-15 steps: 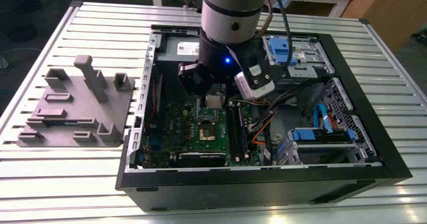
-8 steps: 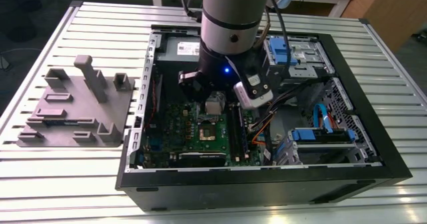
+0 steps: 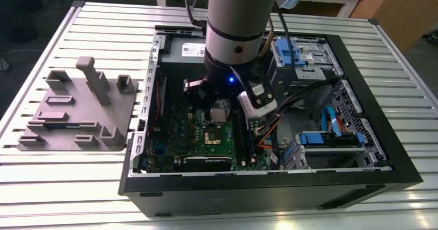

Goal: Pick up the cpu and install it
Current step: 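Place the cpu into insertion slot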

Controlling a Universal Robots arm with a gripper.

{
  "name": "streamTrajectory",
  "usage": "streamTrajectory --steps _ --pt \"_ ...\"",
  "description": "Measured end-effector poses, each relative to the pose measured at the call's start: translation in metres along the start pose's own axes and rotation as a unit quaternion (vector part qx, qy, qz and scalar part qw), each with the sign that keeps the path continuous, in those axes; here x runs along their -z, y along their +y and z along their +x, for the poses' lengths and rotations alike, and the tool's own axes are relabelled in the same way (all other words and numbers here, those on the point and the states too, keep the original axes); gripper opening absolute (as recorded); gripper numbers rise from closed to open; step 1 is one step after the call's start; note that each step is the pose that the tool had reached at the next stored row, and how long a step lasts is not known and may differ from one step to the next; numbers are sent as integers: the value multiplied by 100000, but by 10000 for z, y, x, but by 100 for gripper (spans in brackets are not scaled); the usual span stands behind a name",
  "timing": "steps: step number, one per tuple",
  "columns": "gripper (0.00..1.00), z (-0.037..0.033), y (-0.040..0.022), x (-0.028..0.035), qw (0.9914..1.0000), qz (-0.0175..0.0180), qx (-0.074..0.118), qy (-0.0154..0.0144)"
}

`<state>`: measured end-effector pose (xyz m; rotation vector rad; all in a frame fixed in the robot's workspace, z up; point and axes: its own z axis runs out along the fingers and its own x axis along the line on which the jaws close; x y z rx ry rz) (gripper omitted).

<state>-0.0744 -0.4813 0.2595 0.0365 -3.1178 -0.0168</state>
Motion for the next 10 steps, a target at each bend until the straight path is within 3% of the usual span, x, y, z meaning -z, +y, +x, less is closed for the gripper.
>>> streamTrajectory --steps 6,10 --pt "47 -2 -10 -108 100000 11 5 5" --pt "47 -2 -82 -178 100000 -8 4 -4"
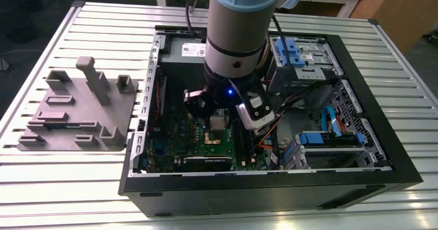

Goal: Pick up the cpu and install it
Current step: 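Place the cpu into insertion slot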

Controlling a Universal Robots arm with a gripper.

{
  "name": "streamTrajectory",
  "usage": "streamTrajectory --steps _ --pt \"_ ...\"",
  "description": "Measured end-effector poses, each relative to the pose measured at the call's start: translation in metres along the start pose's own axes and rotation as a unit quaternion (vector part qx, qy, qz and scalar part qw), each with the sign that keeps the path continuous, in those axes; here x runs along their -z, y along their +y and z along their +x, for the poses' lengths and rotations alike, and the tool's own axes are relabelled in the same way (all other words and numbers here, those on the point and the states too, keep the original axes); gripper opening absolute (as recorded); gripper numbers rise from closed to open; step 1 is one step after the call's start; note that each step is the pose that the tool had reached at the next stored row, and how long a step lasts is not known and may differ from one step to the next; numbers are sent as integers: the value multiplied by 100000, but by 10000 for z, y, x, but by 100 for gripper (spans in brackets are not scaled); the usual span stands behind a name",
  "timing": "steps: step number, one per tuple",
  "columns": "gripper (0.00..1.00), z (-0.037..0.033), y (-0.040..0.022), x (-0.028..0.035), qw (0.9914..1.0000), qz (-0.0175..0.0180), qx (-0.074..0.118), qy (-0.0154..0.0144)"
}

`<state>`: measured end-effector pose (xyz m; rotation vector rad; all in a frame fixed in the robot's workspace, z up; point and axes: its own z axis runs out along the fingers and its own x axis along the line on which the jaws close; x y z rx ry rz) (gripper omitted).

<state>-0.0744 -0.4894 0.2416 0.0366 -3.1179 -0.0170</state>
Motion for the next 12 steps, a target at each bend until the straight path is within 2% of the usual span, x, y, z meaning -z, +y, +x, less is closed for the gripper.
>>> streamTrajectory --steps 9,12 --pt "47 7 -9 -158 100000 5 11 1" --pt "47 8 -9 -159 100000 26 4 13"
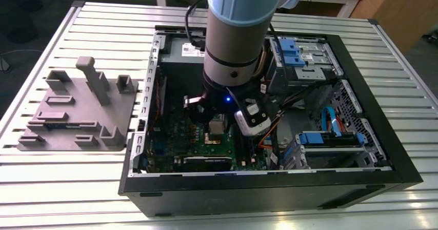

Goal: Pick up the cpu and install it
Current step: 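Place the cpu into insertion slot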

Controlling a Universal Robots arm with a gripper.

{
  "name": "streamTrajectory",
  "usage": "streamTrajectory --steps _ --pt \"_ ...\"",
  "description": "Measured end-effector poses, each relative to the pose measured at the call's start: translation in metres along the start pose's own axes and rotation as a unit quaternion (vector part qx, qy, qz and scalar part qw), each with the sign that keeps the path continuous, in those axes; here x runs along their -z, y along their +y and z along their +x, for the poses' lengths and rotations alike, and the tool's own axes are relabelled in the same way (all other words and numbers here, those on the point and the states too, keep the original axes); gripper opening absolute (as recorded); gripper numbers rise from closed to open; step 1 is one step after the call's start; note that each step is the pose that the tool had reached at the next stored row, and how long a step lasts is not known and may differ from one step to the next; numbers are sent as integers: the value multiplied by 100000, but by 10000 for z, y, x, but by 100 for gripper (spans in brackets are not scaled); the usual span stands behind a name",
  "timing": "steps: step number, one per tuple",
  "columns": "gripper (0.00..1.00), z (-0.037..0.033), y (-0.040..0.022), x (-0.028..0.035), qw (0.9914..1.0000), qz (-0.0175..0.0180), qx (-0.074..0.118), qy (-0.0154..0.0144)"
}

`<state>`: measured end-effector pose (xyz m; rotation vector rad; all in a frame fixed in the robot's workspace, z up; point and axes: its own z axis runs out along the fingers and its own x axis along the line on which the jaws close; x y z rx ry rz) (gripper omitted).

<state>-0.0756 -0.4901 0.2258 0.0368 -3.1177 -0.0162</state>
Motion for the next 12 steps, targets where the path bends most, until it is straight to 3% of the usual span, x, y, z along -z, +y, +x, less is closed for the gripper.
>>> streamTrajectory --steps 3,12 --pt "47 5 1 -24 100000 -34 -86 -17" --pt "47 37 1 -180 99997 -31 -726 -16"
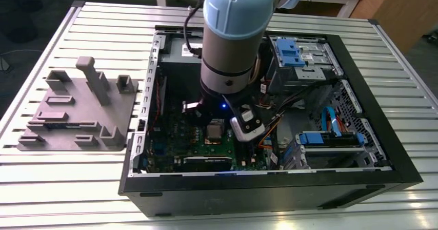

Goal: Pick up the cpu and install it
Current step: 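Place the cpu into insertion slot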

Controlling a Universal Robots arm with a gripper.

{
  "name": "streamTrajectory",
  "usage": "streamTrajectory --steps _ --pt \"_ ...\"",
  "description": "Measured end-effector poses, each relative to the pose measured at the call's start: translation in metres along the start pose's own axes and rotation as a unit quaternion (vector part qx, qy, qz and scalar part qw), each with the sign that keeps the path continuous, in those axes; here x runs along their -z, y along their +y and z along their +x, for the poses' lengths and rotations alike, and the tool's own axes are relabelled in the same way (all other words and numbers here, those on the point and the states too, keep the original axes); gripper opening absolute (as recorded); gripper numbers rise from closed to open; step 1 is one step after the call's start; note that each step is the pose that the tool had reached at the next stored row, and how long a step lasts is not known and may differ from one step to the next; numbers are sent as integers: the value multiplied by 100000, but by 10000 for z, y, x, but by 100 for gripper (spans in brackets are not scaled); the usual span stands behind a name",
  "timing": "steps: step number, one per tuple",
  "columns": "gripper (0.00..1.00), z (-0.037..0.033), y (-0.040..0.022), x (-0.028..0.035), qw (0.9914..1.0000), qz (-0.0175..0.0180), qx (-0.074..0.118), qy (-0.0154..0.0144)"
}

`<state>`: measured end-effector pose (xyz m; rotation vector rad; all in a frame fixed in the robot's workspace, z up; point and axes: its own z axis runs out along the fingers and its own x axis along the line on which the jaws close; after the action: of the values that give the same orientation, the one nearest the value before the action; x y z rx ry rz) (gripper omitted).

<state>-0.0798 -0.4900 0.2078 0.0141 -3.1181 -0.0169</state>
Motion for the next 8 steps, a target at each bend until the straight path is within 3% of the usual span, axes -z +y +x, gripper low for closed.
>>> streamTrajectory --steps 8 --pt "47 16 -1 -98 100000 0 249 -1"
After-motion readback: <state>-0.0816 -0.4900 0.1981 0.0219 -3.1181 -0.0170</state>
